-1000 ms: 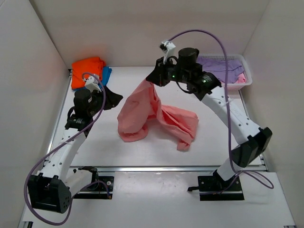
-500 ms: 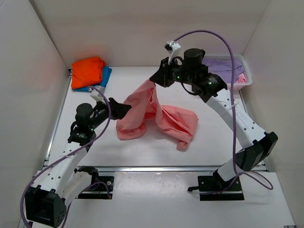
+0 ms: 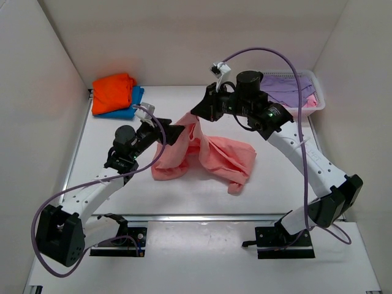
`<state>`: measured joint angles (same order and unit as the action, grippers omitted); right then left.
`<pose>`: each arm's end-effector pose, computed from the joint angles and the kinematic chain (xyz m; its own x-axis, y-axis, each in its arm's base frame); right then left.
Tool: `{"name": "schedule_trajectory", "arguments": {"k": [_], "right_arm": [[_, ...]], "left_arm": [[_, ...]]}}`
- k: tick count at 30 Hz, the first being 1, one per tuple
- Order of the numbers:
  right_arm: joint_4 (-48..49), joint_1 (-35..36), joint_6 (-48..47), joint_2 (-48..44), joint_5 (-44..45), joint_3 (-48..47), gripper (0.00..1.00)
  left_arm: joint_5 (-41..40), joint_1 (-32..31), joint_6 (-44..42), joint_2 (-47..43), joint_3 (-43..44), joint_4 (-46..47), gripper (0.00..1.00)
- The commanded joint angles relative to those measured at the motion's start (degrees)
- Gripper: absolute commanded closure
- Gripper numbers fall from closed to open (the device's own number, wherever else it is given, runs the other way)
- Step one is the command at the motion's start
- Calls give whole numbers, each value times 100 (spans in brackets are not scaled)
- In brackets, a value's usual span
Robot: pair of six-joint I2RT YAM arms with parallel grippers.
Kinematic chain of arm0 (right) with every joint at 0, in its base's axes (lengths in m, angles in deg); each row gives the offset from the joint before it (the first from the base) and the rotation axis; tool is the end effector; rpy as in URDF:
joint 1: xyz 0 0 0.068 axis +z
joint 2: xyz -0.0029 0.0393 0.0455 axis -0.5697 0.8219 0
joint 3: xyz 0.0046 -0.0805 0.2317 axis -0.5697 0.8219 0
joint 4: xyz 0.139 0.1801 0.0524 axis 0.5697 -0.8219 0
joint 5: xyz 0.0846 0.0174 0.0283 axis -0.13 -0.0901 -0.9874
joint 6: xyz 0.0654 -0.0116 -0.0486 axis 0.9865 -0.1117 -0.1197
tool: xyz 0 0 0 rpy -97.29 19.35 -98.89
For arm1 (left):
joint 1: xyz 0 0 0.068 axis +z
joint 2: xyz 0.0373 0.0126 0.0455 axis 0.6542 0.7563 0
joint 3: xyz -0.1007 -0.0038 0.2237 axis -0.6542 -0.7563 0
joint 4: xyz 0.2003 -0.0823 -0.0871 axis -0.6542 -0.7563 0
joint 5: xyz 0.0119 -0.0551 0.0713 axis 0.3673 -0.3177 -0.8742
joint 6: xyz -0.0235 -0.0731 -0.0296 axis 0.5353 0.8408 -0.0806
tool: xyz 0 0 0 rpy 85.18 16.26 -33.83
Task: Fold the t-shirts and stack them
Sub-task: Flatten out the tshirt
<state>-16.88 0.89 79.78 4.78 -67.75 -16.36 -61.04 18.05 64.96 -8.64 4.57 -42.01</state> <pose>0.2515 0.2203 0.4085 -0.4255 -0.0163 -0.9048 -0.7917 0.4910 0.3635 0.2442 -0.1284 0.2863 -0.2259 -0.2547 -0.9403 0.6327 0.6956 -0.3404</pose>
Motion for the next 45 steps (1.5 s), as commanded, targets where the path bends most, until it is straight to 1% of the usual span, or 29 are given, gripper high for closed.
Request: {"name": "schedule_trajectory", "arguments": {"k": [1, 2, 4, 6, 10, 11, 12, 13, 16, 18, 19, 20, 21, 22, 24, 25, 26, 27, 28, 29, 30, 31, 32, 33, 35, 37, 38, 42, 45], "right_arm": [[393, 86, 93, -187, -156, 63, 100], [419, 103, 145, -257, -139, 142, 100], [472, 60, 137, -328, -156, 300, 100], [524, 25, 190, -363, -208, 379, 100], [568, 24, 216, -223, -358, 301, 100], [534, 68, 198, -222, -332, 309, 100], [542, 42, 207, -144, -349, 231, 100], [542, 42, 277, -195, -393, 204, 100], [595, 51, 312, -196, -455, 169, 100], [525, -19, 312, -196, -551, 134, 100], [525, -37, 330, -187, -612, 116, 100], [629, -55, 339, -213, -674, 160, 100], [708, -124, 374, -170, -822, 195, 100], [700, -212, 409, -239, -876, 256, 100], [692, -336, 471, -354, -912, 459, 98], [605, -388, 401, -450, -703, 615, 91], [369, -502, 252, -581, -283, 817, 78], [201, -581, 173, -626, -27, 1002, 61], [-27, -634, -46, -861, 768, 1543, 51], [-186, -687, -48, -907, 976, 1740, 46], [-353, -809, -109, -1003, 1047, 2151, 42], [-450, -941, -136, -1135, 1240, 2338, 41], [-521, -1021, -118, -1154, 1233, 2844, 41], [-452, -1091, -40, -1458, 1172, 3398, 43], [-189, -1180, 171, -1776, 1032, 4172, 45], [144, -1172, 381, -1988, 890, 4762, 45], [268, -1145, 417, -1998, 916, 5053, 44], [918, -960, 462, -1805, 960, 5617, 36], [1498, -960, 436, -1612, 637, 5793, 28]], "left_arm": [[-173, -154, -346, 58, 434, 715, 20], [-199, -154, -407, 6, 486, 733, 18], [-349, -102, -382, -195, 277, 1066, 16], [-280, -22, -250, -363, 74, 1479, 12], [274, -153, -452, -109, 328, 1190, 15], [336, -206, -426, -117, 311, 1208, 21], [511, -207, -347, 13, 363, 1269, 24], [669, -207, -233, 58, 390, 1261, 24], [925, -242, -268, 252, 530, 1068, 15], [1048, -259, -250, 374, 592, 1128, 19], [1170, -259, -128, 445, 601, 1242, 44], [1172, -242, -22, 472, 610, 1321, 63], [1215, -250, 222, 533, 566, 1583, 89], [1215, -242, 416, 577, 583, 1699, 100], [1119, -198, 488, 568, 671, 1489, 100], [893, -154, 401, 455, 724, 1167, 100], [490, -136, 287, 254, 829, 981, 100], [329, 3, 208, 191, 960, 605, 100], [49, 135, -19, -44, 1283, -77, 100], [-40, 223, -21, -125, 1287, -84, 100], [-111, 433, -160, -195, 1469, -389, 100], [-120, 644, -249, -327, 1593, -618, 100], [-120, 733, -337, -380, 1603, -681, 100], [-147, 873, -425, -555, 1742, -873, 100], [-461, 866, -871, -583, 1927, -1435, 100], [-542, 804, -1005, -662, 1955, -1534, 100], [-534, 804, -919, -714, 1929, -1439, 100], [-428, 831, -681, -820, 1666, -1236, 100], [-375, 822, -654, -899, 1559, -1165, 100]]}}
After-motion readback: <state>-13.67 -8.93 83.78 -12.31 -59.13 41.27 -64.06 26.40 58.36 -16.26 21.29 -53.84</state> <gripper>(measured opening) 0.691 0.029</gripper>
